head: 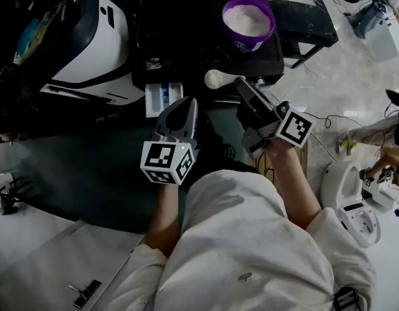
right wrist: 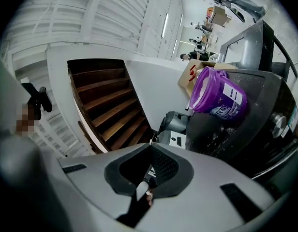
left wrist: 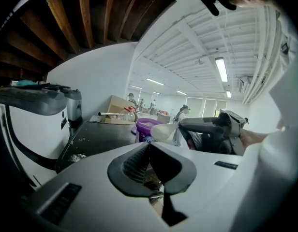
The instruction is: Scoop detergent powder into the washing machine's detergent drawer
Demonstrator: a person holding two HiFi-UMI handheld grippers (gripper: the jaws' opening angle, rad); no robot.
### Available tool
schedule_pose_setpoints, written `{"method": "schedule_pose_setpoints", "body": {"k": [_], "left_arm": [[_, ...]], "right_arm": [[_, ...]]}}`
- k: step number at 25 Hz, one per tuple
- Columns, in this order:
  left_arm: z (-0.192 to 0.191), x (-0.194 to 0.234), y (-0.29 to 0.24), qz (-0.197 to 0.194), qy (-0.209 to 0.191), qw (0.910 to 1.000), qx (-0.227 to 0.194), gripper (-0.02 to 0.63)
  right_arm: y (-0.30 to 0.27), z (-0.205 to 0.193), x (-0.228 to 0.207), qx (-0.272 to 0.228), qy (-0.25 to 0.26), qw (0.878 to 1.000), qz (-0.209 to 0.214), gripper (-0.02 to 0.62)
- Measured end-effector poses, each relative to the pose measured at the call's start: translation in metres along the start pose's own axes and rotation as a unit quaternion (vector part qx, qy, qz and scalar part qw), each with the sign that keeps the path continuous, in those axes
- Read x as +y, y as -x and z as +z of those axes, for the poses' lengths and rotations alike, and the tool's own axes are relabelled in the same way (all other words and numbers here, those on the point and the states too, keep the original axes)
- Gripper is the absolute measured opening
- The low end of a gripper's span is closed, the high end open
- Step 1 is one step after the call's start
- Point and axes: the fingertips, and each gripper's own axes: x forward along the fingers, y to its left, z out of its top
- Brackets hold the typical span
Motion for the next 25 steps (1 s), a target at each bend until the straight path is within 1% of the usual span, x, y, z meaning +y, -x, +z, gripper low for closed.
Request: {"method": "schedule_pose_setpoints", "body": {"k": [3,7,13,19,25], "left_arm": [[-0.003,0.010,0.010,0.019,0.008,0.9998,-0.001,0.018],[0.002,0.027,0.022,0.042,0.015,0.9989,-0.012,0.018],[0.003,0.053,0.039,0.062,0.017,0.9979,-0.014,0.018],[-0.001,0.081,0.051,0.059,0.019,0.9980,-0.007,0.018],[0.000,0.109,0.056,0.038,0.022,0.9990,-0.006,0.018]], "right_arm": [[-0.006,-0.011,0.002,0.015,-0.004,1.000,0.004,0.008],[-0.015,-0.022,0.005,0.028,-0.008,1.000,0.009,0.008],[-0.034,-0.039,0.004,0.039,-0.011,0.999,0.012,0.008],[-0.052,-0.065,-0.004,0.044,-0.015,0.999,-0.005,0.008],[-0.066,-0.087,-0.016,0.034,-0.013,0.999,-0.033,0.008]]}}
